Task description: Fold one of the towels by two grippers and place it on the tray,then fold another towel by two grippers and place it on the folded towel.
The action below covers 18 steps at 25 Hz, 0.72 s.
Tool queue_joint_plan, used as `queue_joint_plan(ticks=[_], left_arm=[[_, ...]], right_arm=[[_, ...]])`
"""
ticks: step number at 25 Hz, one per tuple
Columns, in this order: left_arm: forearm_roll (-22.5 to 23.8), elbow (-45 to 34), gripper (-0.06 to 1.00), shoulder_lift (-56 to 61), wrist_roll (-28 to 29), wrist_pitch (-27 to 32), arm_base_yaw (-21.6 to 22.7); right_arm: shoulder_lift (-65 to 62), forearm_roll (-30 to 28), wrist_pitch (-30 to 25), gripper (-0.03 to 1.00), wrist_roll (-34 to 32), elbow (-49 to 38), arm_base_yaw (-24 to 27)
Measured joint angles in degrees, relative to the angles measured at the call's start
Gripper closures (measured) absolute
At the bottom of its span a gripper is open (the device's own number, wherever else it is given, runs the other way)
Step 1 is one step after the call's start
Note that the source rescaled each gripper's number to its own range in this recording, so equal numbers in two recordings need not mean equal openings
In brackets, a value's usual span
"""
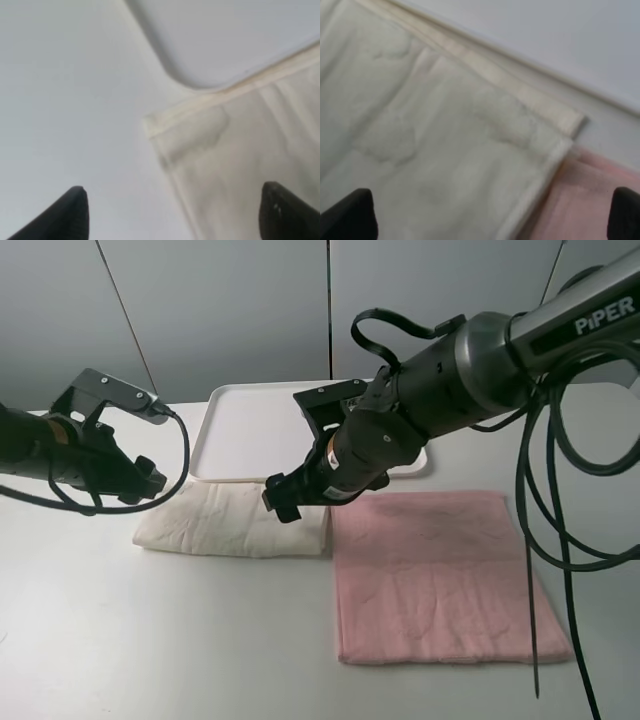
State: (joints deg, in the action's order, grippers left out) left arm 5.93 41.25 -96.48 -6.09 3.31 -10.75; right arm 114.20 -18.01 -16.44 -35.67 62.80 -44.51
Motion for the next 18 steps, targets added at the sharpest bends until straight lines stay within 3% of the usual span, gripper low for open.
queue_joint_plan(ticks=[4, 7, 13, 18], left_arm=[[-5.9, 8.5, 0.02, -6.1, 1.0, 13.5, 2.2], [-8.1, 13.0, 0.0, -9.4, 1.2, 19.9, 2.0], [-9.3, 16.8, -0.01, -13.5, 2.8, 25.7, 1.8], [-7.5, 17.3, -0.01, -15.7, 7.1, 27.0, 1.8]], right_arm=[[0.0, 2.0, -5.8, -0.03, 1.8, 3.4, 0.0], [0.0, 5.8, -8.7, -0.03, 6.7, 5.9, 0.0], [0.0, 16.4, -13.4, -0.03, 17.6, 10.1, 0.4], [0.0, 20.4, -14.1, -0.03, 21.8, 10.7, 0.5]])
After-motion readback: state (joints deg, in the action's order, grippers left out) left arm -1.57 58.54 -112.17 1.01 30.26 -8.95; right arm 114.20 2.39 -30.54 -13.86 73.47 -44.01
